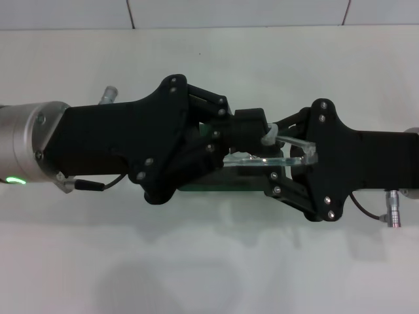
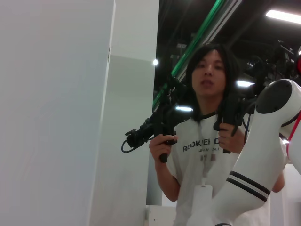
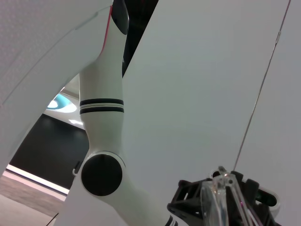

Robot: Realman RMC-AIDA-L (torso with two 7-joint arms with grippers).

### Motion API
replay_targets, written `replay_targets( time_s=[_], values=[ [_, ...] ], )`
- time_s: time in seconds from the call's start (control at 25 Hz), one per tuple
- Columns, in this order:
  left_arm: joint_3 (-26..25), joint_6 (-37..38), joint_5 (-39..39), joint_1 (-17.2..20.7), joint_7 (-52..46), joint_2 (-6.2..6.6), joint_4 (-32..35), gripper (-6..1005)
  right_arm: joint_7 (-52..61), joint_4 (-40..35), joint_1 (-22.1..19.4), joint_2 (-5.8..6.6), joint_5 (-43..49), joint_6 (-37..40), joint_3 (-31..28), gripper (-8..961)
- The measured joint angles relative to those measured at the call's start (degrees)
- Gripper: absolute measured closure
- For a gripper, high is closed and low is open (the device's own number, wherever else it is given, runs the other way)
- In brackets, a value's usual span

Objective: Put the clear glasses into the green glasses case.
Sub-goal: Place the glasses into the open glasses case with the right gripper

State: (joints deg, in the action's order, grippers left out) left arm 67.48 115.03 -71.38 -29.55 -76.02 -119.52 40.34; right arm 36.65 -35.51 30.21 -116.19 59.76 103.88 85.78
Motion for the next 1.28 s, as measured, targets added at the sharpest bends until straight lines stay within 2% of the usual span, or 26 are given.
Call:
replay_targets(
  time_s=[0.24,0.52,0.6,0.8,0.88,1.04,1.16,1.28],
  values=[
    [-0.74,-0.09,0.12,-0.03,0.37,0.01,-0.31,926,-0.07,0.00,0.03,0.00,0.00,-0.07,0.00,831],
    [-4.68,-0.41,-0.21,0.56,1.71,0.34,-0.42,925,0.17,0.00,-0.06,0.02,0.00,-0.05,0.03,831],
    [-6.60,-0.47,-0.32,0.92,2.09,0.90,-0.43,925,0.51,0.00,-0.10,0.13,0.13,-0.06,0.07,831],
    [-13.44,-0.67,-0.42,2.41,2.35,3.95,-0.44,925,5.33,-2.19,0.19,0.71,1.97,-0.37,0.12,831],
    [-15.83,-0.74,-0.42,3.16,2.33,5.04,-0.45,925,8.77,-5.22,0.05,0.83,4.25,-1.19,-0.08,831],
    [-19.66,-0.84,-0.43,5.33,1.88,7.16,-0.24,925,22.62,-17.15,-1.15,0.90,13.36,-6.50,-0.36,831],
    [-20.57,-1.03,-0.44,7.06,1.83,7.90,-0.10,924,36.54,-27.13,-1.30,0.82,23.65,-9.78,-1.00,831],
    [-20.66,-1.63,-0.83,8.44,1.77,8.50,-0.12,924,48.17,-36.32,-0.07,0.64,34.54,-9.92,-1.12,831]
  ],
)
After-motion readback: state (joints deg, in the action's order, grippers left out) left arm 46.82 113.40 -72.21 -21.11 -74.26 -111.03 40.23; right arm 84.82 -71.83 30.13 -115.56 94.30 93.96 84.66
